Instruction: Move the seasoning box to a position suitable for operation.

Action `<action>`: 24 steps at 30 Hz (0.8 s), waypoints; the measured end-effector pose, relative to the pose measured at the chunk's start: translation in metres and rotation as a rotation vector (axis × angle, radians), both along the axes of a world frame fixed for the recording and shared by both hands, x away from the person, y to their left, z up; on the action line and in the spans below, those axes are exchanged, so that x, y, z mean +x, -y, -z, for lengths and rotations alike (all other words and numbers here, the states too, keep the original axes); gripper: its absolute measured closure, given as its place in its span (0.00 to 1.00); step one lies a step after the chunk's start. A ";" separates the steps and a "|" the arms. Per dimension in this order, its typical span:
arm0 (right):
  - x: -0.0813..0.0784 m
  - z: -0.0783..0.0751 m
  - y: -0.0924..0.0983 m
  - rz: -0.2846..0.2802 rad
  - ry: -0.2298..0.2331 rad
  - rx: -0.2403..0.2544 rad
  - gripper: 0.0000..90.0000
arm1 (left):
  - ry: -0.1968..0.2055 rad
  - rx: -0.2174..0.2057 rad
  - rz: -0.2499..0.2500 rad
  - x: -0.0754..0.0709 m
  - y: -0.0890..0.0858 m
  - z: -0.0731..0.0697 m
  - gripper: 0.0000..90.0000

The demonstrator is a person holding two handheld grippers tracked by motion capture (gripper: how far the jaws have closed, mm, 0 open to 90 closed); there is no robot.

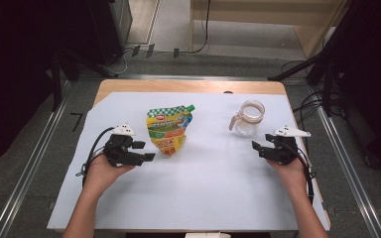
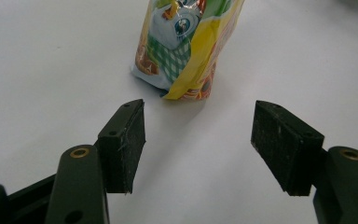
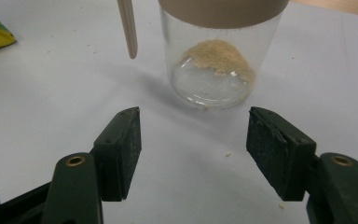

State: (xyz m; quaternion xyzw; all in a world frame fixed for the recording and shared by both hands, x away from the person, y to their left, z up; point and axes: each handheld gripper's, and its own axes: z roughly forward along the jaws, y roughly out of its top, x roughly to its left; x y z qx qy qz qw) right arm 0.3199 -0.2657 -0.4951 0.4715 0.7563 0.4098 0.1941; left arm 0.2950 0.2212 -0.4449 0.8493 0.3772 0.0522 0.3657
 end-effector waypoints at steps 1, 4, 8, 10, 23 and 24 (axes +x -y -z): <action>0.001 0.000 0.001 0.007 0.001 0.001 0.40 | 0.000 0.000 0.000 0.000 0.000 0.000 0.40; 0.003 -0.001 0.002 0.029 0.010 0.017 0.38 | 0.001 0.001 0.001 0.000 0.000 0.000 0.40; 0.012 -0.005 -0.005 0.038 0.009 -0.001 0.34 | 0.001 0.005 0.001 -0.001 0.000 0.000 0.40; 0.016 -0.005 -0.008 0.049 0.042 0.011 0.33 | 0.001 0.003 0.003 0.000 0.000 0.000 0.40; 0.046 -0.001 -0.020 0.079 0.053 0.059 0.16 | 0.005 0.012 -0.015 -0.008 -0.004 0.000 0.40; 0.048 0.000 -0.021 0.073 0.060 0.070 0.16 | 0.006 0.014 -0.015 -0.009 -0.004 0.000 0.40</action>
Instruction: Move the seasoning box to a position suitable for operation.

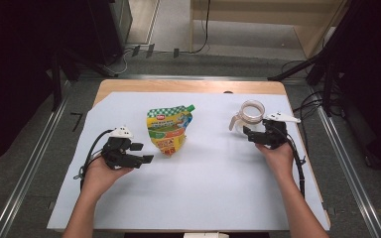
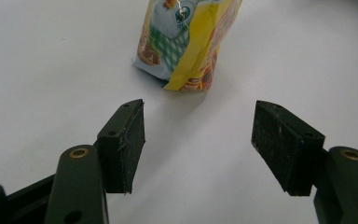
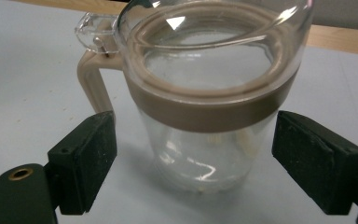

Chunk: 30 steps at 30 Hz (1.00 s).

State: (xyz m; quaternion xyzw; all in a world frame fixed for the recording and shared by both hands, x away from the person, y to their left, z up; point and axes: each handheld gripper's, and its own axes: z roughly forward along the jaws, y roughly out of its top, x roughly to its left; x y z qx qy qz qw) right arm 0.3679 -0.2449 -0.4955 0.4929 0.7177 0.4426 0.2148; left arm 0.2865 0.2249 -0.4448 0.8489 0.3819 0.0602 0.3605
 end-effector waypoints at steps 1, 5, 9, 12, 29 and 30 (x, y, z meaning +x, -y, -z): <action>0.001 0.001 -0.001 0.004 0.008 0.003 0.15 | 0.003 0.000 -0.003 -0.001 0.000 0.000 0.40; 0.010 0.004 -0.003 0.015 0.005 -0.009 0.15 | -0.006 -0.007 -0.002 -0.005 0.000 0.000 0.40; 0.018 0.009 -0.005 0.017 0.006 -0.008 0.14 | -0.009 -0.011 0.001 -0.007 0.000 0.000 0.40; 0.022 0.013 -0.008 0.019 0.023 -0.019 0.13 | -0.009 -0.010 0.000 -0.011 0.000 0.000 0.39; 0.034 0.023 -0.020 0.049 0.041 -0.045 0.13 | -0.007 -0.005 0.003 -0.014 0.001 0.001 0.39; 0.034 0.022 -0.020 0.050 0.041 -0.049 0.13 | -0.007 -0.005 0.003 -0.014 0.001 0.001 0.39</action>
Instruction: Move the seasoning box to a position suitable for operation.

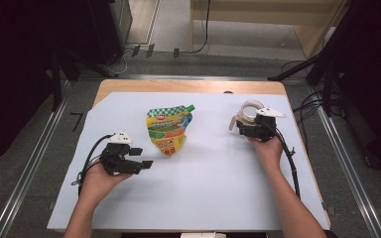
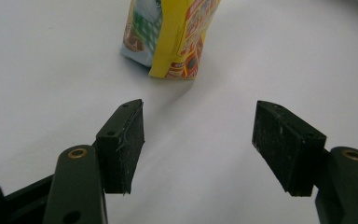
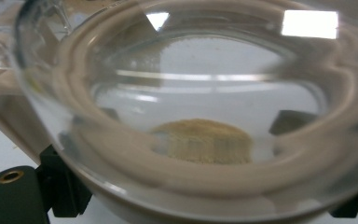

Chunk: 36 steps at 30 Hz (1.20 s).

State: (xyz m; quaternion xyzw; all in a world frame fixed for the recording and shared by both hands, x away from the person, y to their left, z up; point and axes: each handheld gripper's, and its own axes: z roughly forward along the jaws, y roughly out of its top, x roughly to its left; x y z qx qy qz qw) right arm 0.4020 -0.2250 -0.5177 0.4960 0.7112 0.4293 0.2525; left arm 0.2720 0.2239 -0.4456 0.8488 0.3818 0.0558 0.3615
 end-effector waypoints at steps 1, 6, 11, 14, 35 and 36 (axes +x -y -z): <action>0.000 0.000 0.000 0.001 0.002 -0.002 0.13 | 0.001 0.000 0.001 0.000 0.000 0.000 0.39; -0.001 -0.001 -0.001 0.000 0.000 -0.011 0.13 | 0.005 0.000 -0.001 0.000 0.001 -0.002 0.39; -0.003 -0.005 -0.002 -0.013 -0.001 -0.003 0.13 | 0.010 -0.009 0.015 -0.002 0.003 -0.004 0.39; -0.005 -0.009 -0.004 -0.020 0.006 0.000 0.13 | 0.011 -0.012 0.021 -0.002 0.004 -0.005 0.39; -0.058 -0.029 -0.030 -0.217 0.000 -0.014 0.13 | -0.002 -0.028 0.104 -0.008 0.022 -0.012 0.45; -0.059 -0.029 -0.031 -0.223 0.000 -0.012 0.13 | -0.002 -0.026 0.108 -0.008 0.023 -0.012 0.46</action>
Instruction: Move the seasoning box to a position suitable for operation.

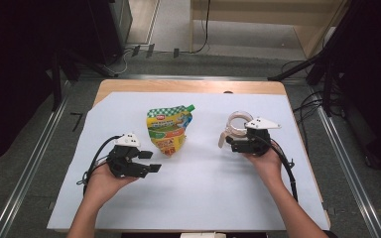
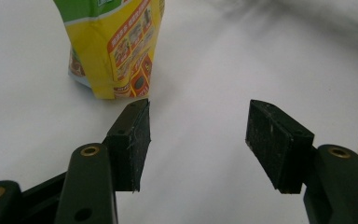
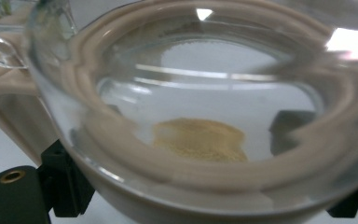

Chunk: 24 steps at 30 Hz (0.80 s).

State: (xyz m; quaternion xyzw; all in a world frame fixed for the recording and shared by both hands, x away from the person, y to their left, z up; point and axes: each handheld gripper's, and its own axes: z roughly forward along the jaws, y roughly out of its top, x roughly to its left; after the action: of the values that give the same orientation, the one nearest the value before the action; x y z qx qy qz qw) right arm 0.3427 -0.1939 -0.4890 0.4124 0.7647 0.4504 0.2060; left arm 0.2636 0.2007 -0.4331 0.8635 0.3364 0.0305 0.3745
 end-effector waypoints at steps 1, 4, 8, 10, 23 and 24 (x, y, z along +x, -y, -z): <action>-0.003 0.000 -0.002 -0.010 -0.008 0.003 0.13 | -0.001 -0.003 0.002 0.000 0.001 0.000 0.46; -0.009 0.001 -0.006 -0.033 -0.009 0.003 0.13 | 0.003 -0.001 0.005 -0.001 0.002 -0.001 0.50; -0.020 0.001 -0.015 -0.073 -0.026 0.030 0.13 | 0.003 -0.019 0.006 -0.002 0.004 -0.002 0.56; -0.024 0.000 -0.020 -0.085 -0.053 0.031 0.13 | 0.003 -0.023 0.010 -0.003 0.006 -0.003 0.57; -0.054 0.005 -0.053 -0.224 -0.061 0.027 0.13 | 0.003 -0.036 0.026 -0.005 0.018 -0.003 0.56; -0.057 0.006 -0.056 -0.230 -0.063 0.026 0.13 | 0.003 -0.039 0.026 -0.005 0.019 -0.003 0.56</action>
State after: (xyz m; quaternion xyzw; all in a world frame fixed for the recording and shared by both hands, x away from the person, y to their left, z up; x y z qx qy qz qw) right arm 0.2857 -0.1382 -0.4949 0.3385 0.8071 0.4677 0.1232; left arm 0.2586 0.1818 -0.4302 0.8602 0.3251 0.0204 0.3924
